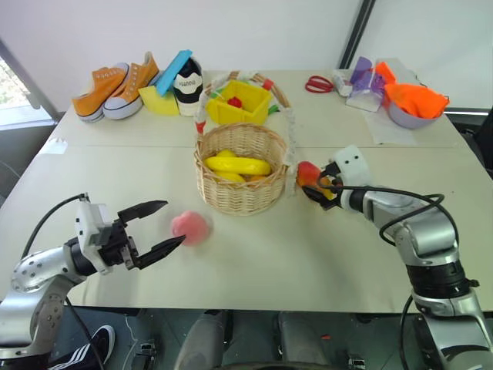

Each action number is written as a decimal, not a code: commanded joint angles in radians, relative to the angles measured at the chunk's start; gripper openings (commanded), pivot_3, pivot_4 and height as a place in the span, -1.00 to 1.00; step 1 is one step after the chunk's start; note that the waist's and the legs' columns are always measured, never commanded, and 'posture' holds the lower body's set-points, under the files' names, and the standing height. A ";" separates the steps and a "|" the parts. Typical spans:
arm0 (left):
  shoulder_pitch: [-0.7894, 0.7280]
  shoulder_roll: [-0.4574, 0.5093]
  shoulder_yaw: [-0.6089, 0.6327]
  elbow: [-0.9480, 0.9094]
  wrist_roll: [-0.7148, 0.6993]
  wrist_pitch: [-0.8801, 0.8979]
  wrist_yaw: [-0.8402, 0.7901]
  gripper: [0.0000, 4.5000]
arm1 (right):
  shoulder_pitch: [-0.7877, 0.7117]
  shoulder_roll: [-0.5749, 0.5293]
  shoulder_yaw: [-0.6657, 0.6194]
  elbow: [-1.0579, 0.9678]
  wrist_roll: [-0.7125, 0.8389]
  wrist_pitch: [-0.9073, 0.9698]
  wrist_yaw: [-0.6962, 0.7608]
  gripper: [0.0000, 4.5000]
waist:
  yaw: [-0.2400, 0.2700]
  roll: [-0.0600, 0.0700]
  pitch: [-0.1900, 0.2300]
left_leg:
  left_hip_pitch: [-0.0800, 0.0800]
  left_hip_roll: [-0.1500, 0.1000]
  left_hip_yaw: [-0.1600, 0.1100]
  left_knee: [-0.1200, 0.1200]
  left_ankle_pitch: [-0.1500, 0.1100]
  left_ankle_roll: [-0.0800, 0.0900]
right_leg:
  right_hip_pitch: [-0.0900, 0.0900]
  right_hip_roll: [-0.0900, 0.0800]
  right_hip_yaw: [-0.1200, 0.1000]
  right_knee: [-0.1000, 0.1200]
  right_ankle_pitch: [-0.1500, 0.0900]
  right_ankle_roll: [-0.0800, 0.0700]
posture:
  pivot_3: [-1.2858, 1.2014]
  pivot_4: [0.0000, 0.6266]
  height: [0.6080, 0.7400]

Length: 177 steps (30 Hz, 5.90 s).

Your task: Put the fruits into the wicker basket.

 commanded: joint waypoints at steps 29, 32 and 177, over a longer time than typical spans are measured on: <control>-0.090 -0.048 -0.009 0.074 0.033 -0.068 0.042 1.00 | 0.496 -0.315 -0.464 -0.499 0.442 0.020 0.527 0.22 | -0.005 0.000 0.001 | 0.000 0.001 0.000 0.001 -0.001 0.001 | 0.006 0.000 -0.001 -0.002 0.000 0.000 | 0.03 -0.52 1.00; -0.107 -0.046 -0.017 0.088 0.037 -0.074 0.037 1.00 | 0.416 -0.289 -0.440 -0.538 0.536 0.041 0.480 0.22 | -0.007 0.000 0.001 | 0.000 0.003 0.002 0.001 -0.002 0.000 | 0.005 -0.001 -0.001 -0.002 0.000 0.000 | 0.03 -0.52 1.00; -0.353 -0.098 -0.026 -0.127 -0.048 0.266 0.243 0.96 | 0.233 0.127 -0.177 -0.376 0.146 -0.535 0.097 1.00 | 0.001 -0.002 0.000 | 0.001 0.004 0.007 0.002 -0.002 0.003 | 0.003 0.000 -0.001 -0.003 0.010 0.012 | 0.03 -0.52 1.00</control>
